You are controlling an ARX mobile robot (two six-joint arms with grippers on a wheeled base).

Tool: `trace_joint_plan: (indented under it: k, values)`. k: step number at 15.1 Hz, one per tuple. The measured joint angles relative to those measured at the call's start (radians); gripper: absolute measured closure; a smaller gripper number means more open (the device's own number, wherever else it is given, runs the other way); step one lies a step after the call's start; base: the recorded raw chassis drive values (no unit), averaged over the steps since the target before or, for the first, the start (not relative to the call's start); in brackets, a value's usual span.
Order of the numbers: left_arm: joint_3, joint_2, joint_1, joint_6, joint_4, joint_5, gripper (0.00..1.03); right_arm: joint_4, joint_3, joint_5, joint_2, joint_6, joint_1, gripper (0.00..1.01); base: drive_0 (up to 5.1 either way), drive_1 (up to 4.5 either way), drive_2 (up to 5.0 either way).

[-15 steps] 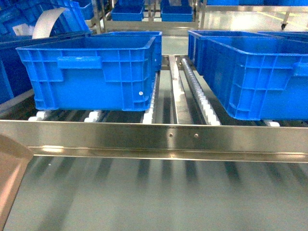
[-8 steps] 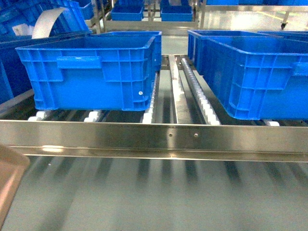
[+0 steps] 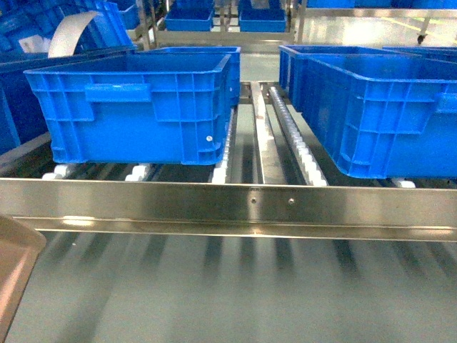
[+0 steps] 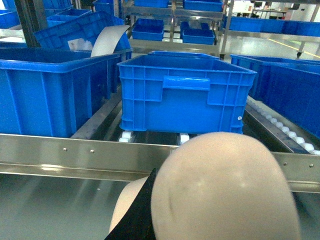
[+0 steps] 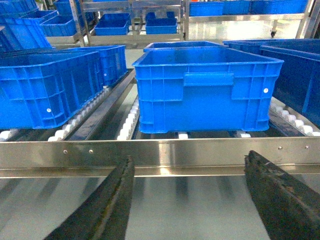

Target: Place part in tray to right shelf

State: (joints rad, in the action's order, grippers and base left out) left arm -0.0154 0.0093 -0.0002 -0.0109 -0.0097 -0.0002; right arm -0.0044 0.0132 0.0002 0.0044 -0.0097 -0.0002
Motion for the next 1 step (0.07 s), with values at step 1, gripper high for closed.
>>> trace_joint_plan:
  k: [1]
  values:
    - [0.000, 0.000, 0.000, 0.000, 0.000, 0.000, 0.87, 0.000, 0.000, 0.000, 0.000, 0.000, 0.000, 0.14, 0.0, 0.00, 0.0]
